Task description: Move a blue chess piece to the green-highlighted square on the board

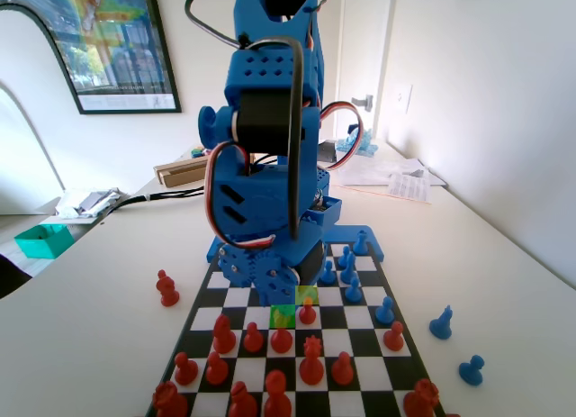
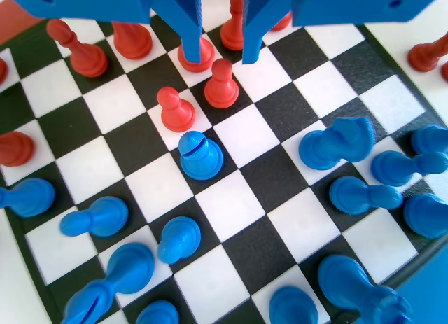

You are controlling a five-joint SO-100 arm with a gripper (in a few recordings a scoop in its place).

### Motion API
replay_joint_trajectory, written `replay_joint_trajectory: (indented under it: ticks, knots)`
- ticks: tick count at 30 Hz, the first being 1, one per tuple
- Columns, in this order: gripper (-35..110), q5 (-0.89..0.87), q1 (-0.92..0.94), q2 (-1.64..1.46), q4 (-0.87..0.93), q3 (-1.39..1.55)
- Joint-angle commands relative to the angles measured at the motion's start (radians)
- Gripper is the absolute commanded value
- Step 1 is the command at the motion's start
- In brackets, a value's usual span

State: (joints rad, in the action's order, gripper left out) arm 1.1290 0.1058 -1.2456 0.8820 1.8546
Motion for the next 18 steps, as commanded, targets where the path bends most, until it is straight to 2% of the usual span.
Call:
replay_joint_trajectory:
  ticks: [1,18]
  knots:
    - [11,0.023,0.014,-0.021,-0.003,-0.046]
    - [11,0.060,0.014,0.005,-0.029,0.000]
